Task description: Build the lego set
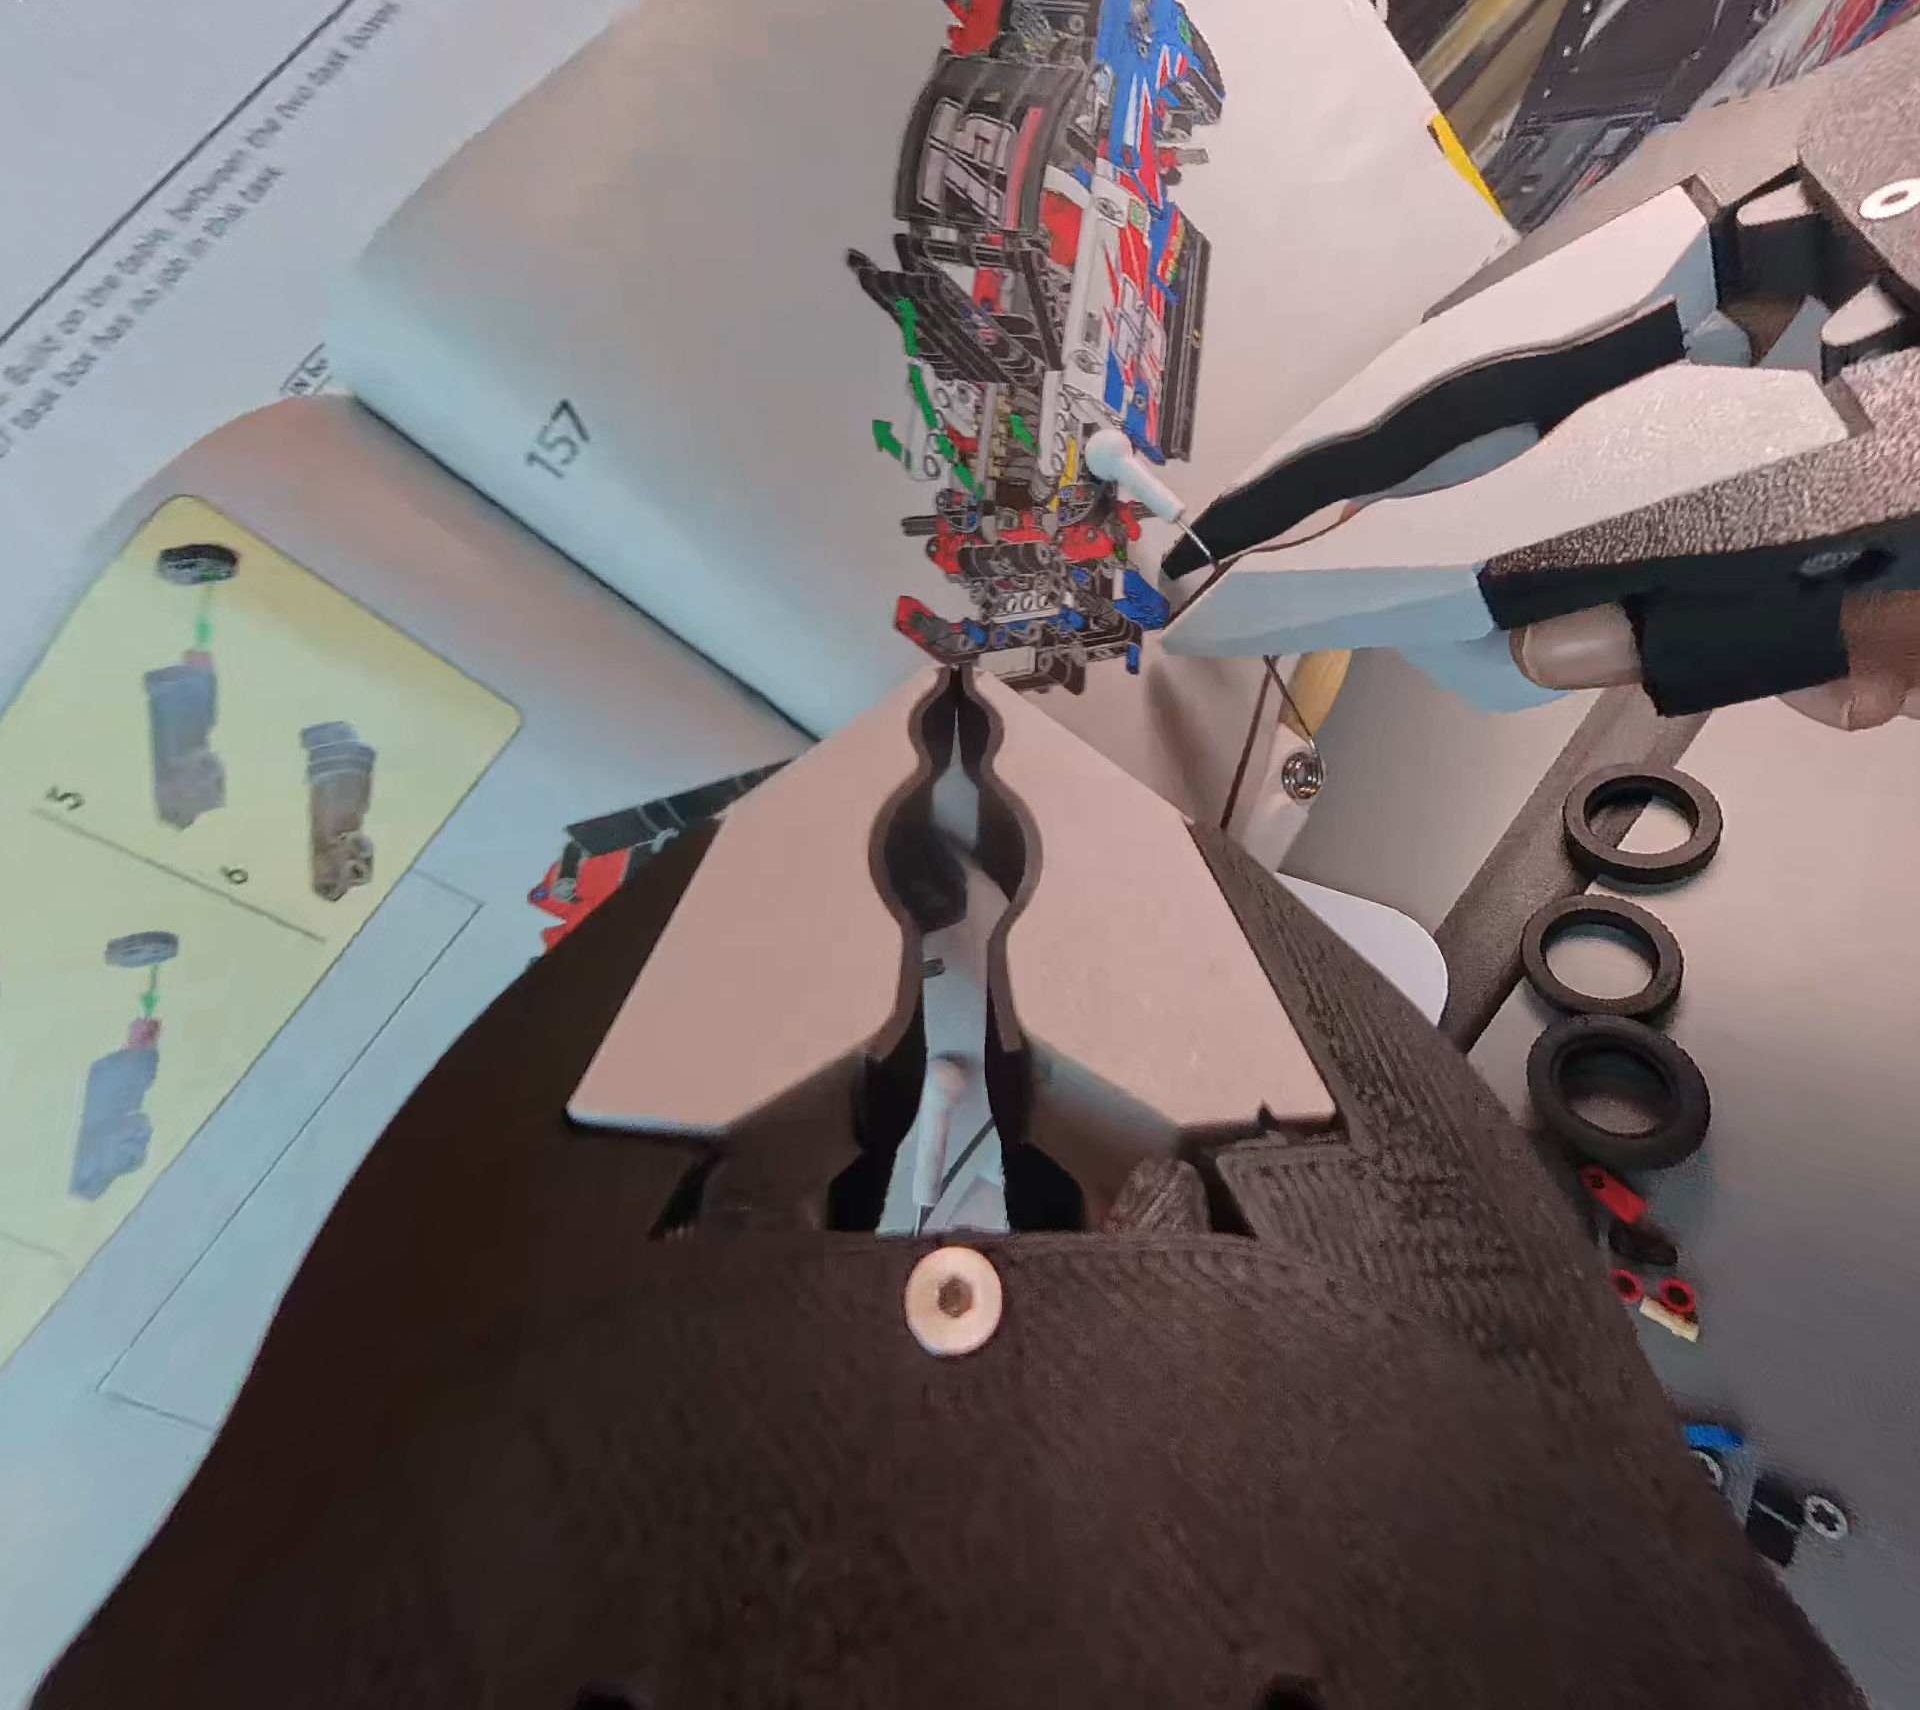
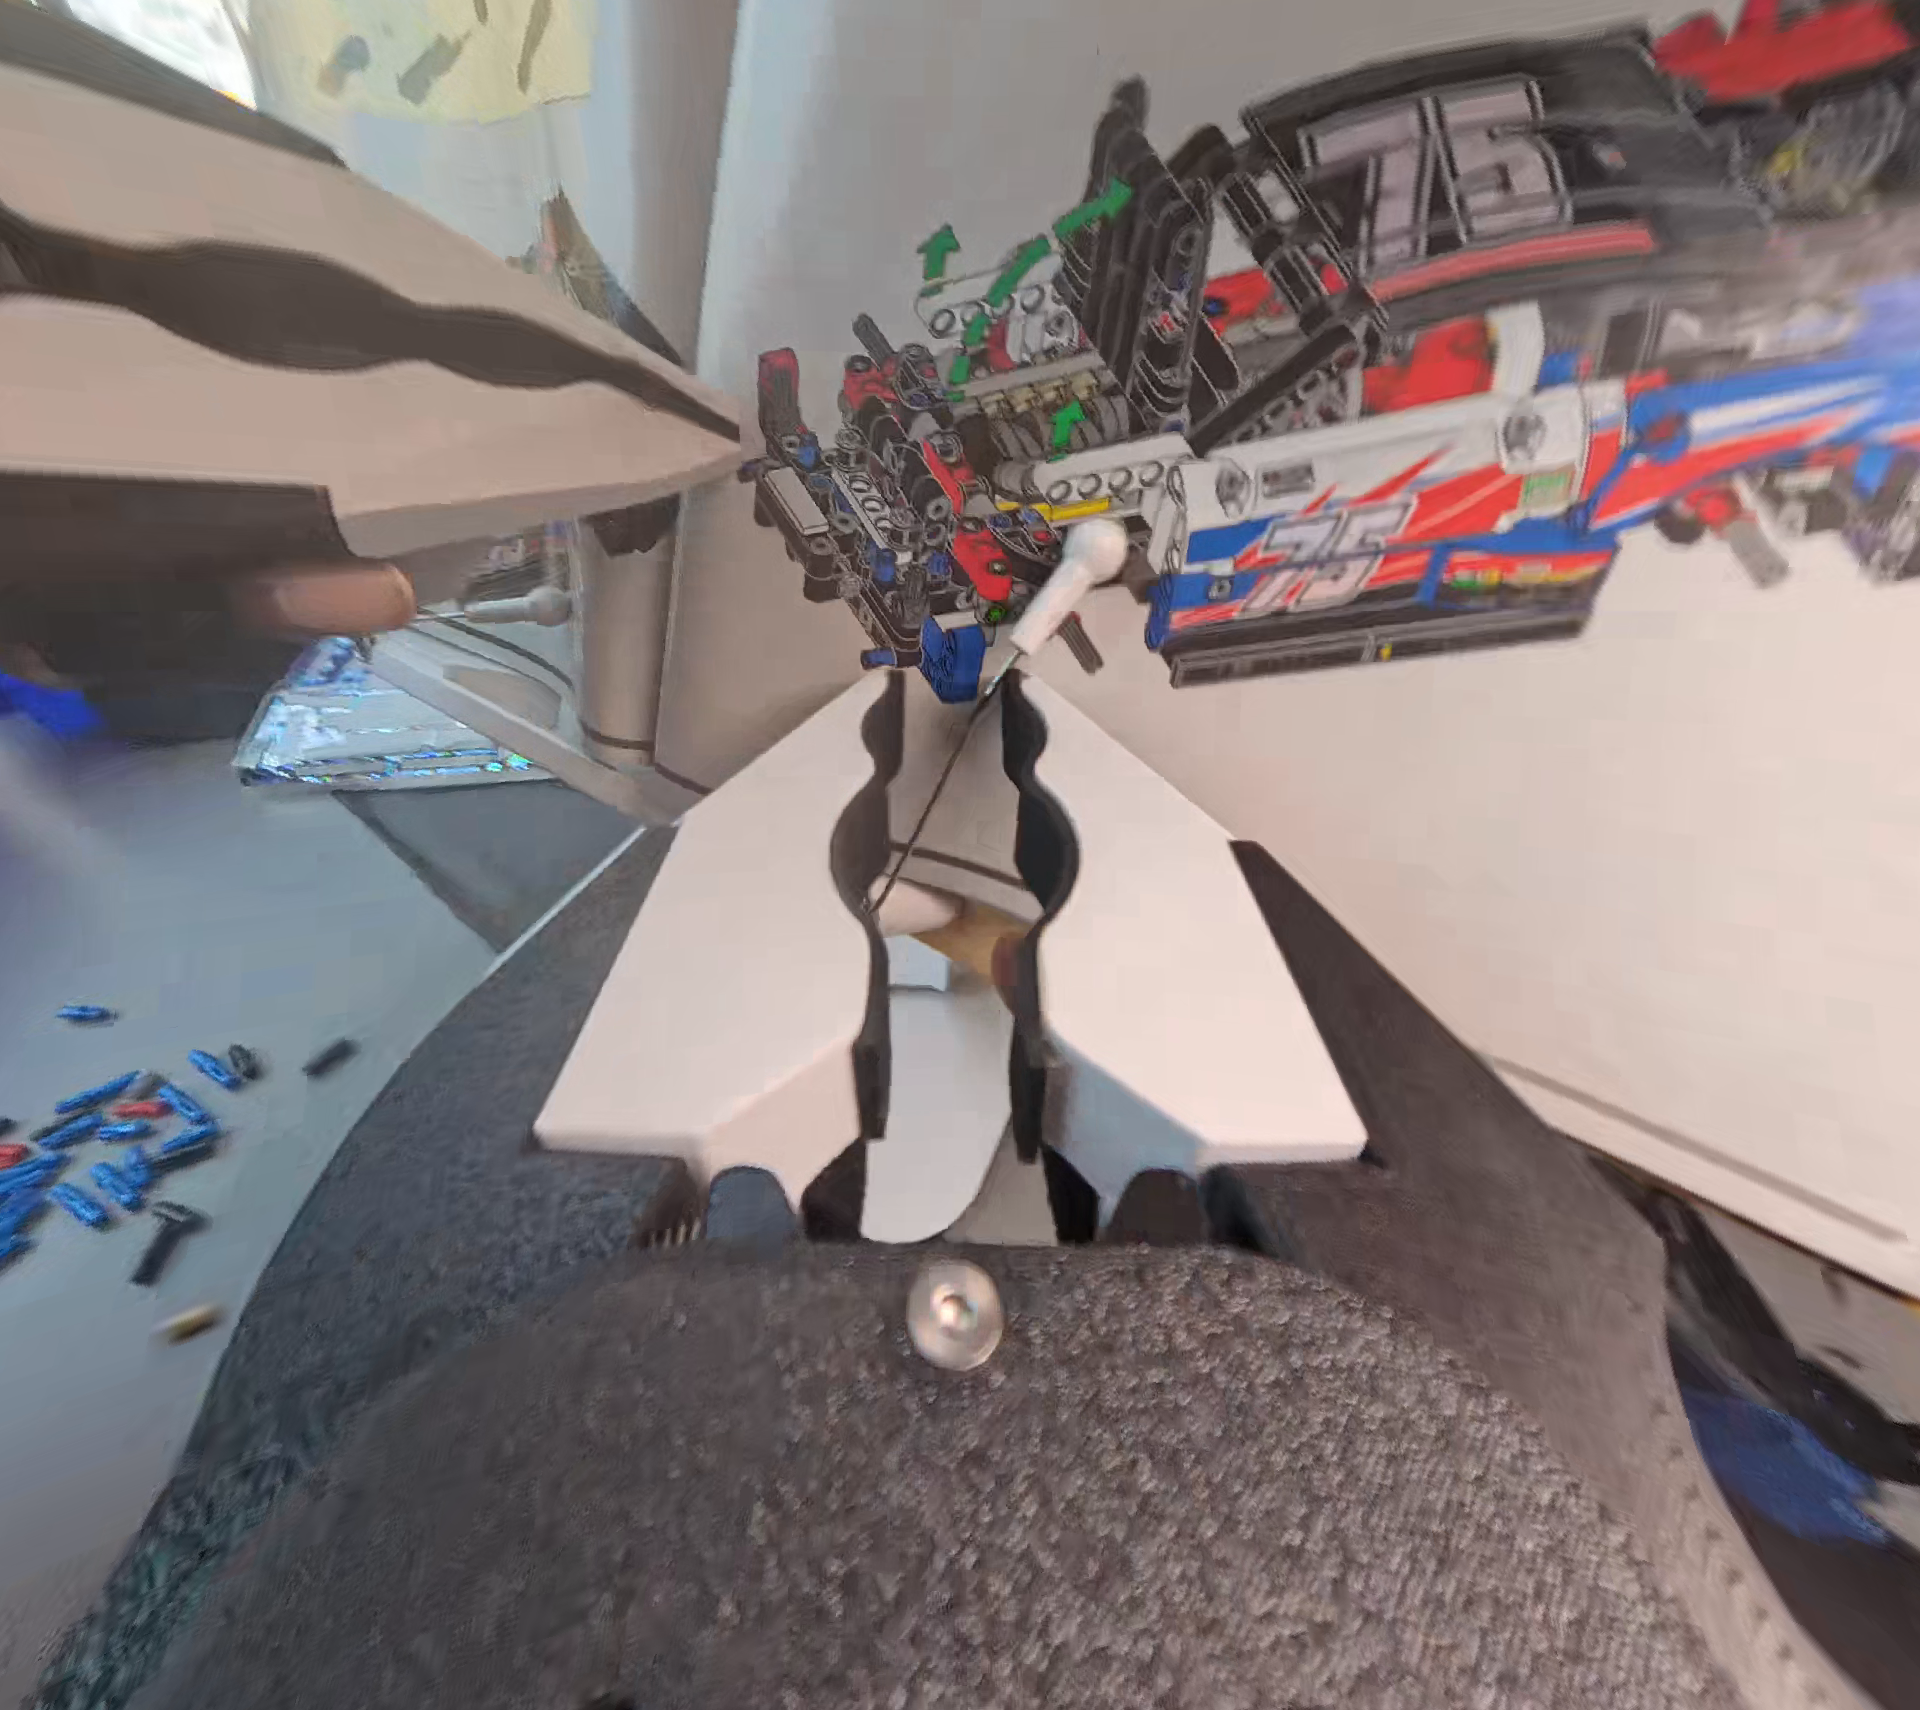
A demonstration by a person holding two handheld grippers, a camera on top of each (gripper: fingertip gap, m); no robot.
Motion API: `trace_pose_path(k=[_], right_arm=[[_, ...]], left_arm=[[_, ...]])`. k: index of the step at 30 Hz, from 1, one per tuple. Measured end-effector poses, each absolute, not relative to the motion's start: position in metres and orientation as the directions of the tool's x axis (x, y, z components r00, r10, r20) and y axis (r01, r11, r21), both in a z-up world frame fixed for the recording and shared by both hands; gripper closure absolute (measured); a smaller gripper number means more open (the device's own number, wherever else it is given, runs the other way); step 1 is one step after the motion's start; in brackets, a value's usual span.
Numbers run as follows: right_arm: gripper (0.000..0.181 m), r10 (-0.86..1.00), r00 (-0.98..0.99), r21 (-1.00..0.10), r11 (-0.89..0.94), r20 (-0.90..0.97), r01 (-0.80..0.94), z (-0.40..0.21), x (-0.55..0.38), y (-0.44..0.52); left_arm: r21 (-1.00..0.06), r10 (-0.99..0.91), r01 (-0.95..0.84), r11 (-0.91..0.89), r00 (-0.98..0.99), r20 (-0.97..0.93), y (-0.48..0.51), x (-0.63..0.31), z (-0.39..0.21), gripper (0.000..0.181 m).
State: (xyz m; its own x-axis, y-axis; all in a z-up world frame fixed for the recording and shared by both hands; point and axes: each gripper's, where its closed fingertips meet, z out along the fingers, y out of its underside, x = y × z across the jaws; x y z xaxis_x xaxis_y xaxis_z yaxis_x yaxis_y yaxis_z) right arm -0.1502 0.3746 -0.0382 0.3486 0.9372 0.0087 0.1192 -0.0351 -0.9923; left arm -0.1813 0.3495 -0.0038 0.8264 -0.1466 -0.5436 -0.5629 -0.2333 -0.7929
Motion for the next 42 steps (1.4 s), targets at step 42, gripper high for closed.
trace_pose_path(k=[42], right_arm=[[0.149,0.919,0.391,-0.995,0.073,0.038,-0.075,-0.096,0.067,0.125]], left_arm=[[-0.977,0.285,-0.058,0.203,0.959,0.002,0.152,-0.341,0.043,0.177]])
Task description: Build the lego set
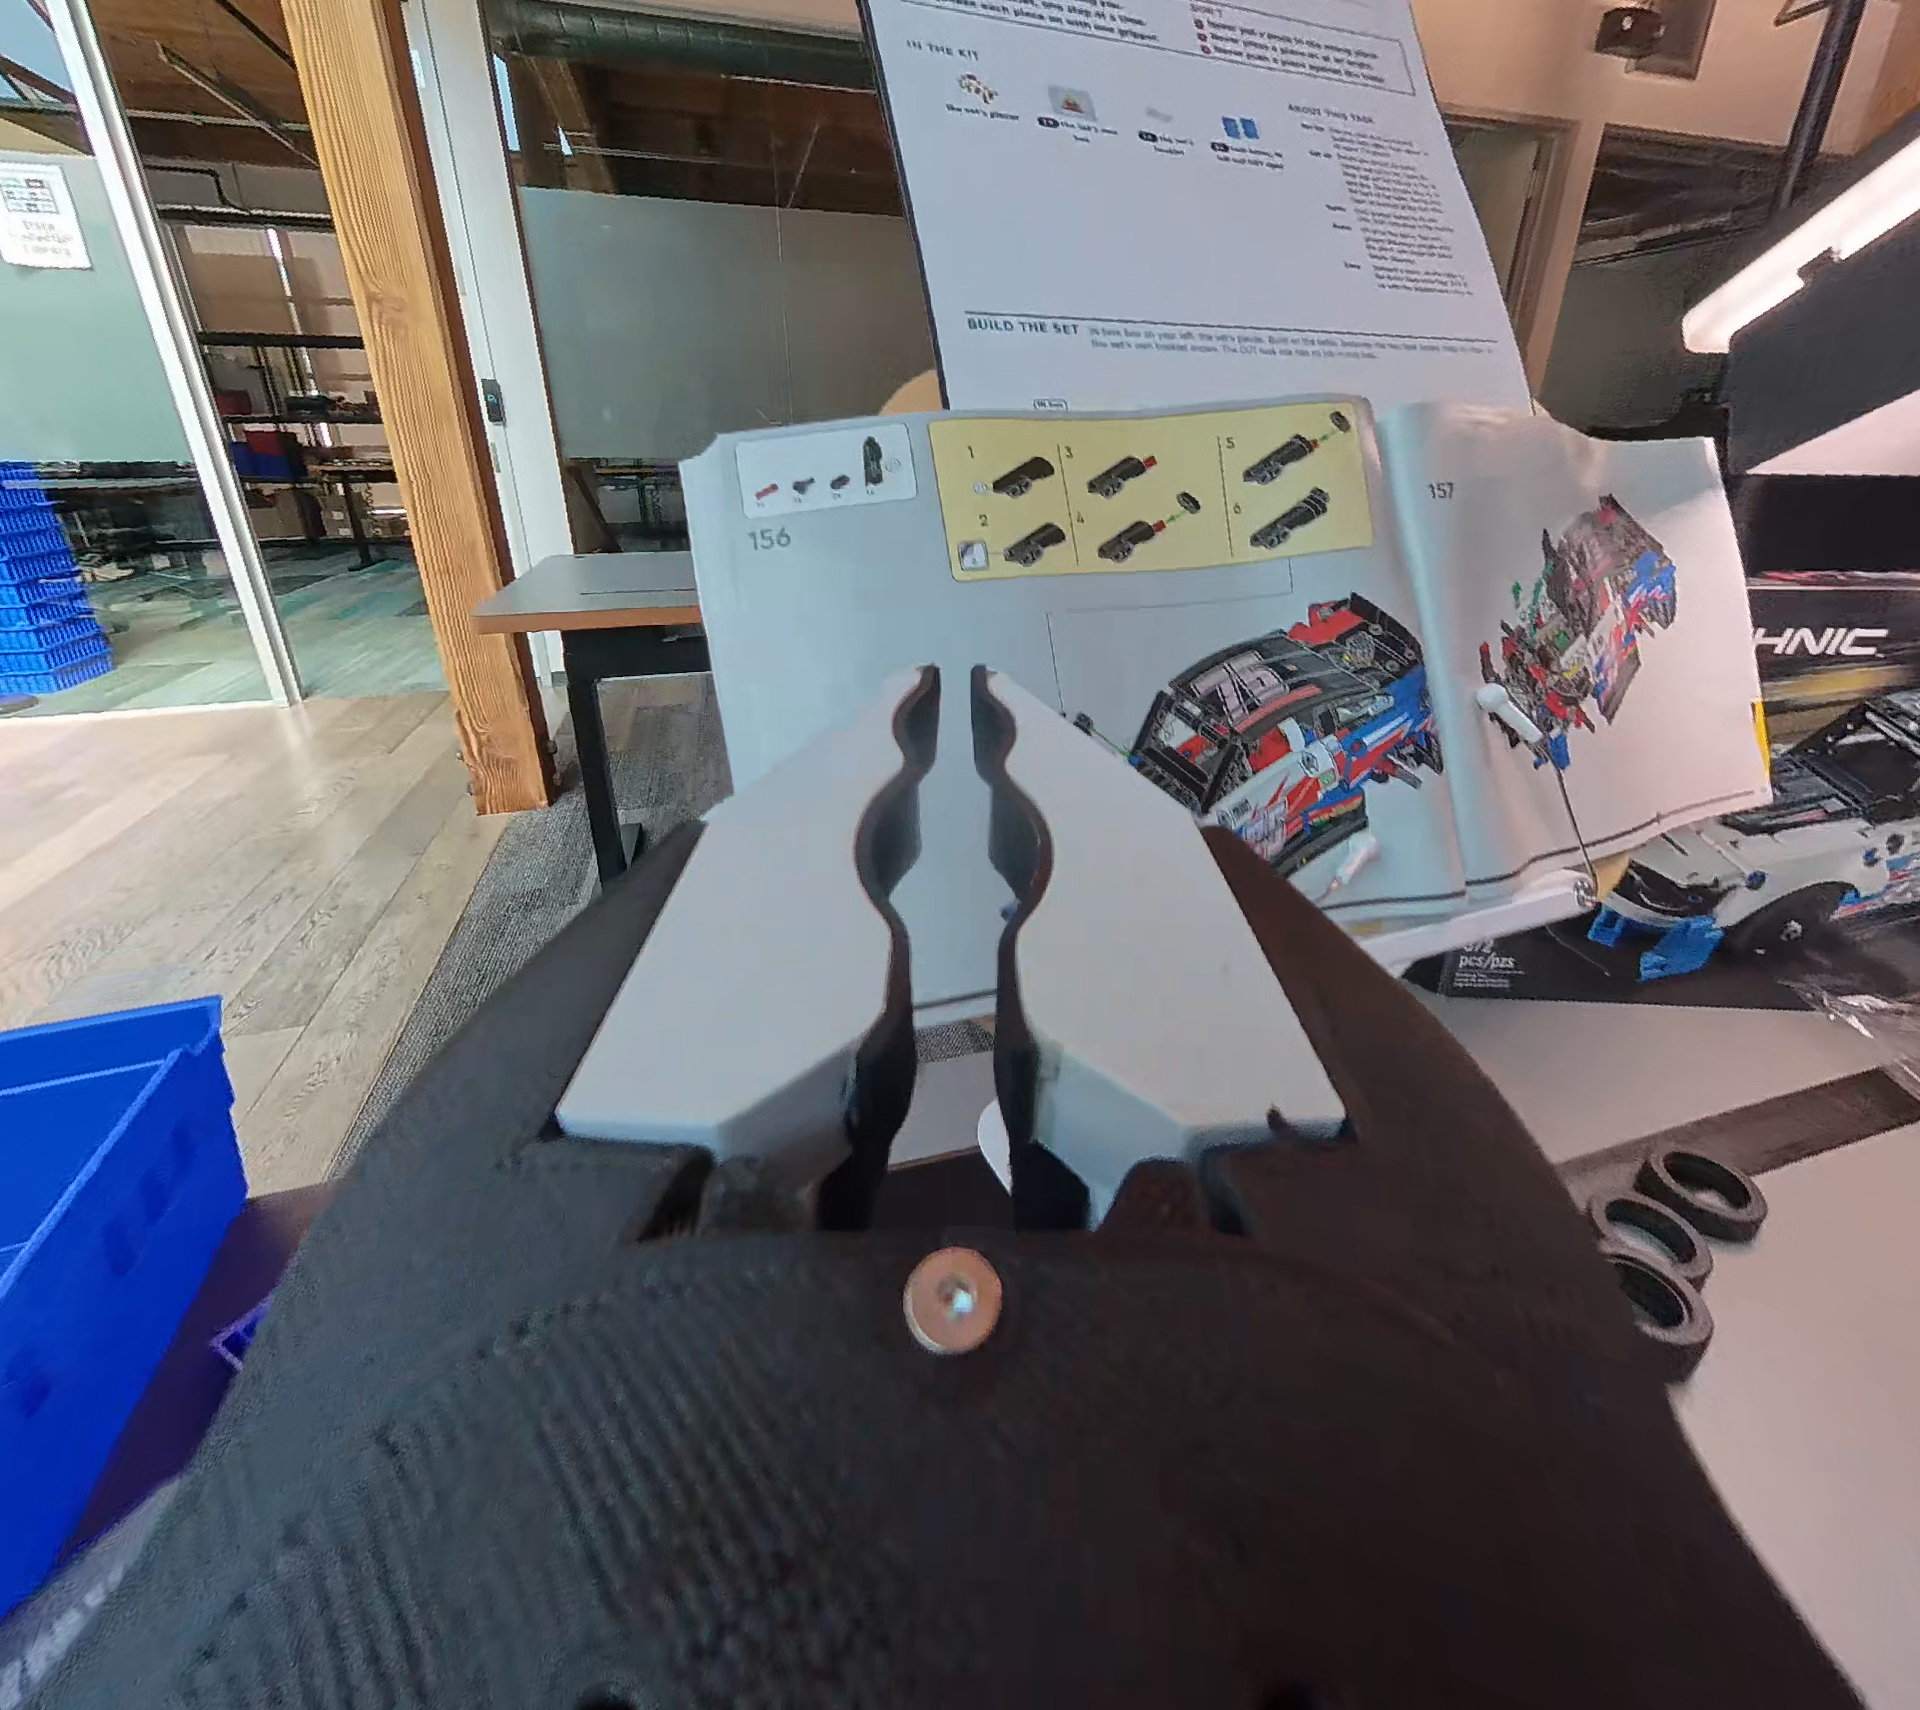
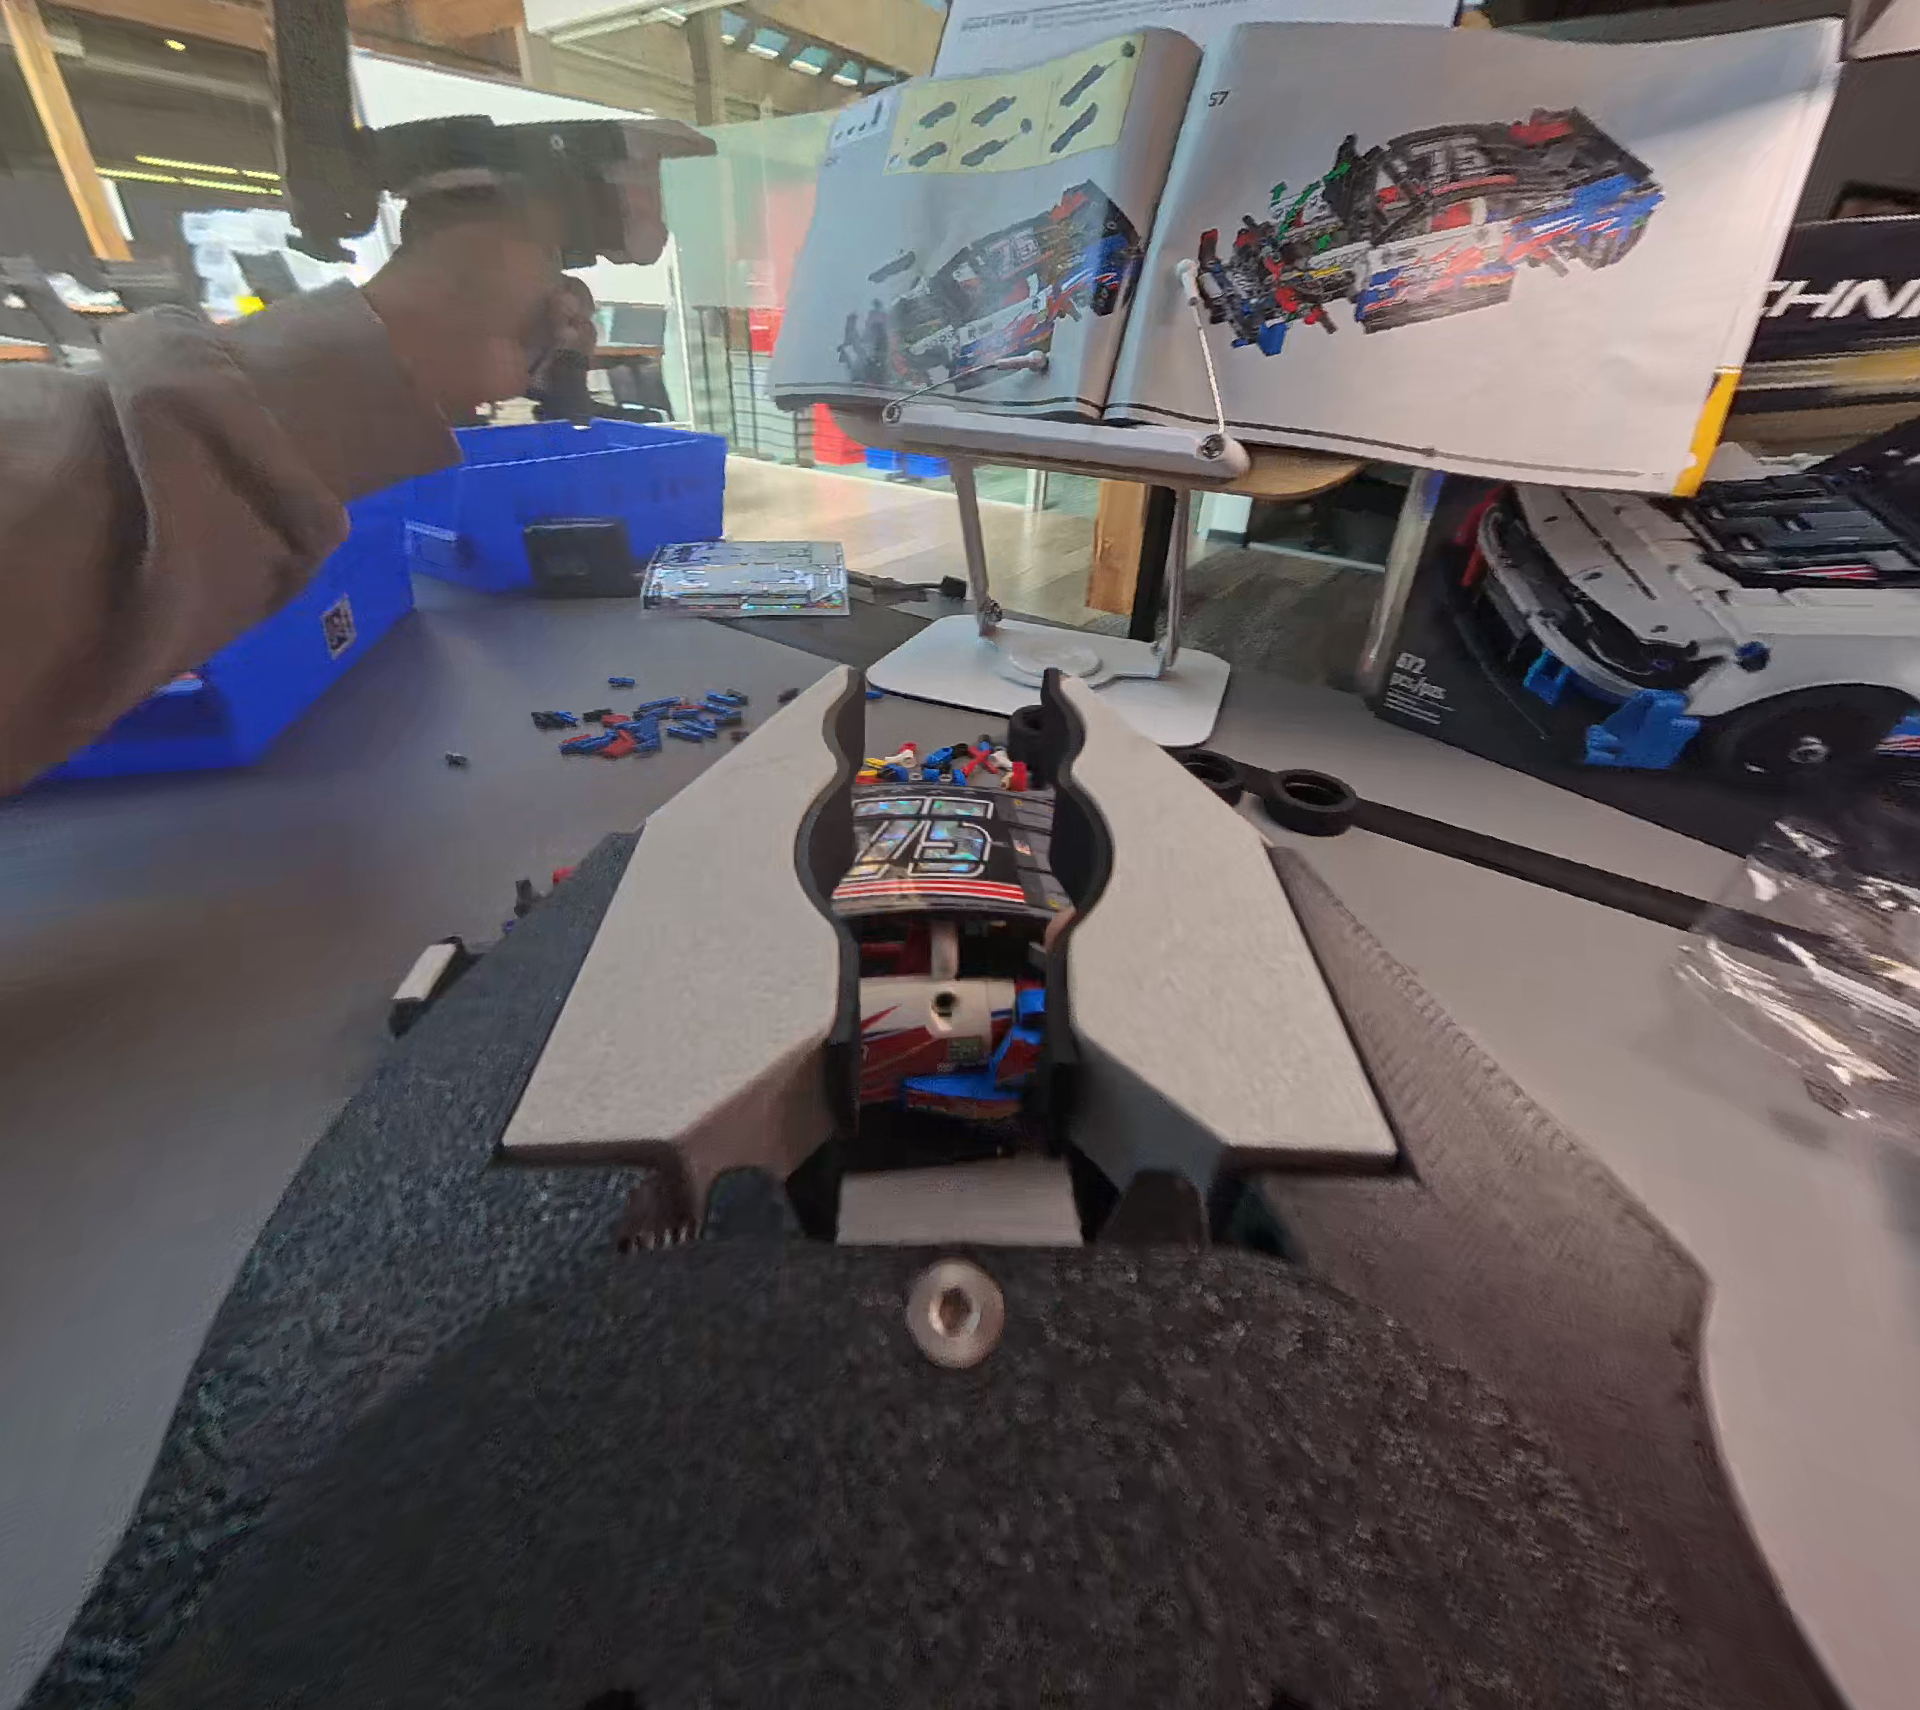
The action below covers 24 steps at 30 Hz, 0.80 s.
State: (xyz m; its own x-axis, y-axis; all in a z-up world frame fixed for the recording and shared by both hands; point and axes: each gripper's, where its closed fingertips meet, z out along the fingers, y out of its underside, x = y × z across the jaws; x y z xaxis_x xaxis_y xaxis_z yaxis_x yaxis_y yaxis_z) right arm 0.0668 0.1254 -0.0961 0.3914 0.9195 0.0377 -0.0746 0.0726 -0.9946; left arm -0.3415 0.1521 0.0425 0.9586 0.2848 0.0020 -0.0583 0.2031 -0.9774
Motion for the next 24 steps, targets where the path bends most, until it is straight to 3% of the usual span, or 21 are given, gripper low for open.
trace_pose_path(k=[7,13,24], right_arm=[[0.16,0.844,0.51,-0.979,0.204,0.169,-0.014,-0.108,0.094,0.15],[0.164,0.843,0.512,-0.983,0.182,0.161,0.011,-0.122,0.093,0.154],[0.165,0.848,0.508,-0.987,0.154,0.15,0.036,-0.133,0.088,0.16]], left_arm=[[-0.984,0.272,-0.044,0.173,0.962,0.005,0.2,-0.401,0.07,0.181],[-0.992,0.289,-0.062,0.108,0.957,-0.029,0.23,-0.423,0.059,0.181],[-0.986,0.202,-0.081,0.145,0.978,-0.05,0.247,-0.396,0.062,0.181]])
